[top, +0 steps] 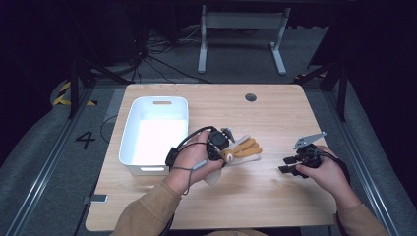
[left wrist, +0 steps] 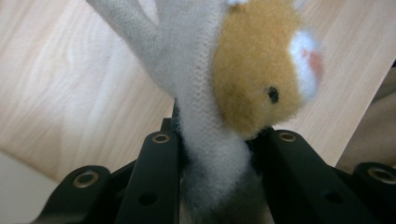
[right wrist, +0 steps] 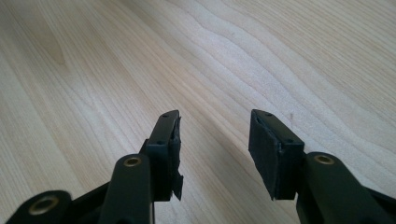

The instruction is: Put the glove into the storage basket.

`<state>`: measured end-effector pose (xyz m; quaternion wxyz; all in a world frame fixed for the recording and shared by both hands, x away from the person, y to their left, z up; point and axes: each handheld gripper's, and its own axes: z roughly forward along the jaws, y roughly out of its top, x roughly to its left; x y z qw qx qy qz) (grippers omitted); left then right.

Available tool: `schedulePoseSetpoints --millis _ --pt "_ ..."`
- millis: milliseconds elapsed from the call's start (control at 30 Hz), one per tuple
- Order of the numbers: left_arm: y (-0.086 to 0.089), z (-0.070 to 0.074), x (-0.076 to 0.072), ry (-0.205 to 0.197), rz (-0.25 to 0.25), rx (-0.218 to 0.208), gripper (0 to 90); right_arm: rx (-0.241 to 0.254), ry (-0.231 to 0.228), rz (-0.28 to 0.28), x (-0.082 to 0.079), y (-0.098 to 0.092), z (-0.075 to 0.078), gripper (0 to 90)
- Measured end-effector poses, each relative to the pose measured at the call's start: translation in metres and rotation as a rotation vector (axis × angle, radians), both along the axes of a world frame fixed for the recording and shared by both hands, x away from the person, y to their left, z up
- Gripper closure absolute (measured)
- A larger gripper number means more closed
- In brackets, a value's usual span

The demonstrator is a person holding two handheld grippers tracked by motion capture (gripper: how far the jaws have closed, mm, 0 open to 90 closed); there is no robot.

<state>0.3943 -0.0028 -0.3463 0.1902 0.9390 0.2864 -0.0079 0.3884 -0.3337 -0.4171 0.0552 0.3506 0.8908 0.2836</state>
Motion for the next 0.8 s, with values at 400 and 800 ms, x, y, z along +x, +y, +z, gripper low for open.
schedulePoseSetpoints --millis 400,800 --pt "0.025 0.026 0.014 0.007 0.113 -0.040 73.6 0.003 0.015 -0.018 0.003 -0.004 -0.005 54.7" --pt "0.050 0.047 0.021 0.020 0.245 -0.070 73.3 0.008 0.022 -0.024 0.001 -0.004 -0.006 53.9"
